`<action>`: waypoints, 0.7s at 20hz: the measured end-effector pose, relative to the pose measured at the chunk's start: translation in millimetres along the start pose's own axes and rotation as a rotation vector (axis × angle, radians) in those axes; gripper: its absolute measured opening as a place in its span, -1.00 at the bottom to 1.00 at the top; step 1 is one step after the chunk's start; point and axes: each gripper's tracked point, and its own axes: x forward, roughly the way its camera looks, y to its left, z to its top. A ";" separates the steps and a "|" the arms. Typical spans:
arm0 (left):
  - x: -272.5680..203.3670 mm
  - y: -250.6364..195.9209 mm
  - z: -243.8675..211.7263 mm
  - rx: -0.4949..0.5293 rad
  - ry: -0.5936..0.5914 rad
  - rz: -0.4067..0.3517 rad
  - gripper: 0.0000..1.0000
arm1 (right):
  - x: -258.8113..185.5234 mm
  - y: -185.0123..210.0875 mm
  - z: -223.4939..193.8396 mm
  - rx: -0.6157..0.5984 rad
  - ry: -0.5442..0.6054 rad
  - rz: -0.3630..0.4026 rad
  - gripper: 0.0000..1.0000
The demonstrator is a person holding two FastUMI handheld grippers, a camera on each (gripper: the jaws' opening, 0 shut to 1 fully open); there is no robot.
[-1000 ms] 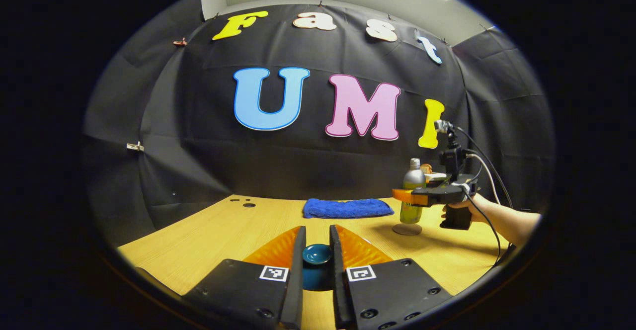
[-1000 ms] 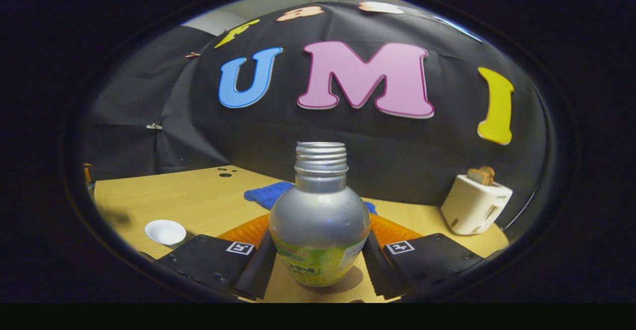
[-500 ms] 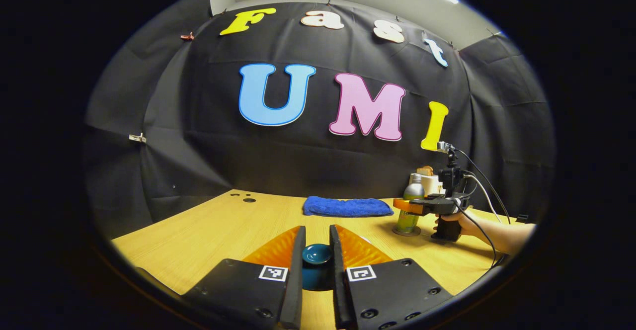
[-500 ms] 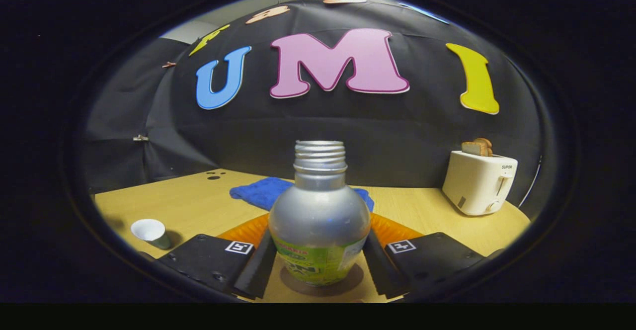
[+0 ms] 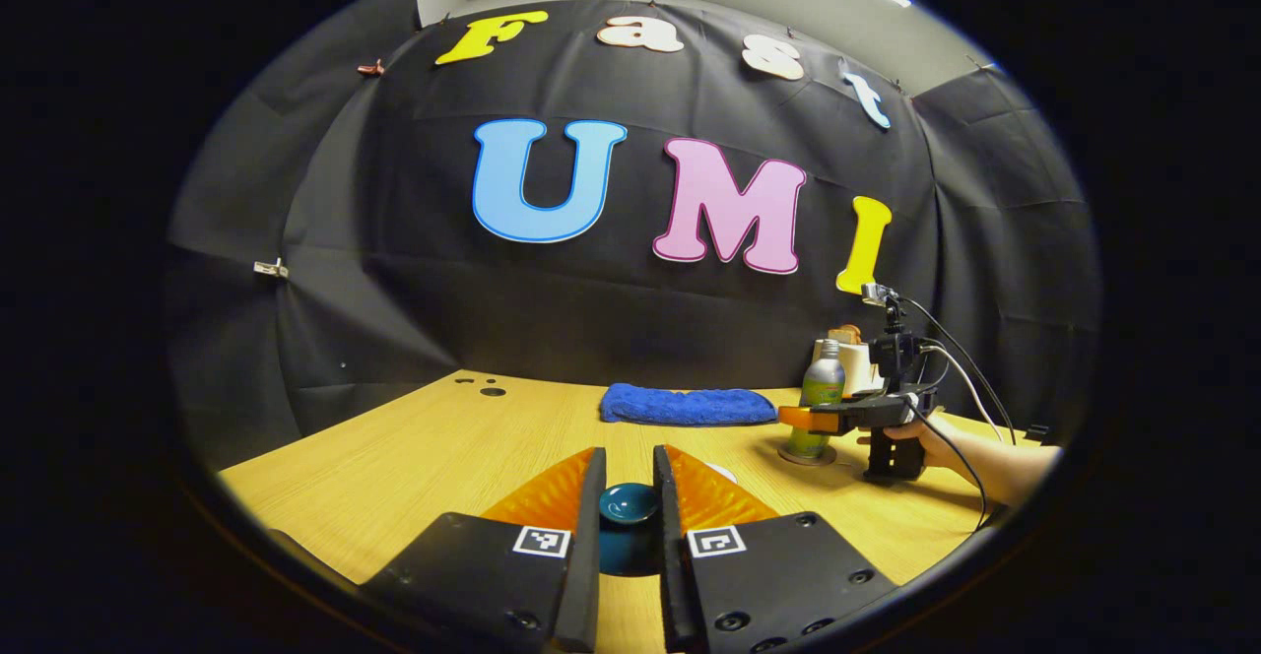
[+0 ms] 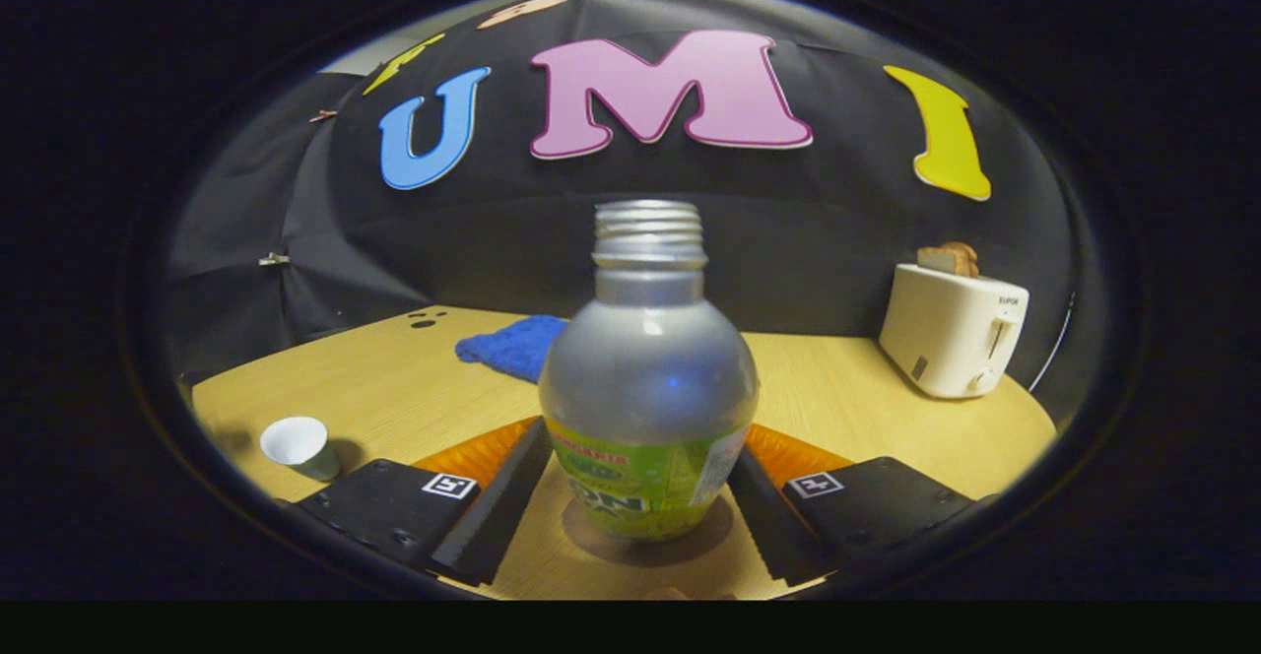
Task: Open the teacup lid with one hand, grasp the water bottle and pour water into the teacup with the other hand; after pouring, place the water bottle on the coaster and then close the teacup lid.
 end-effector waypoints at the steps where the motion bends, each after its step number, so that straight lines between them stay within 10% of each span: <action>1: 1.2 -2.4 -1.3 -0.001 0.001 -0.004 -0.39 | -2.6 -0.1 -3.1 -0.001 0.010 -0.006 0.98; 14: 21.1 -22.5 1.5 0.031 0.006 -0.050 -0.42 | -85.2 -14.1 -1.7 -0.071 -0.045 -0.116 1.00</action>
